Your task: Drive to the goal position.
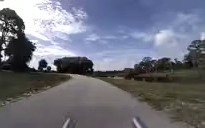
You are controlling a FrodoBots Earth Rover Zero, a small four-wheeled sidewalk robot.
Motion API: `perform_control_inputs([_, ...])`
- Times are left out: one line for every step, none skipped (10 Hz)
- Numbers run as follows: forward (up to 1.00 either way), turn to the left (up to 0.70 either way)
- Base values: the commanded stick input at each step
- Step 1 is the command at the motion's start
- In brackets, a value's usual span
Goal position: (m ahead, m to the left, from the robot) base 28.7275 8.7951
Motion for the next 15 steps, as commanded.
perform_control_inputs([0.69,0.2])
perform_control_inputs([0.69,0.34])
perform_control_inputs([0.69,0.34])
perform_control_inputs([0.69,0.34])
perform_control_inputs([0.69,0.34])
perform_control_inputs([0.69,0.34])
perform_control_inputs([0.69,0.34])
perform_control_inputs([0.69,0.33])
perform_control_inputs([0.69,0.23])
perform_control_inputs([0.69,0.06])
perform_control_inputs([0.69,0.03])
perform_control_inputs([0.69,0.03])
perform_control_inputs([0.69,0.03])
perform_control_inputs([0.69,0.03])
perform_control_inputs([0.69,0.03])
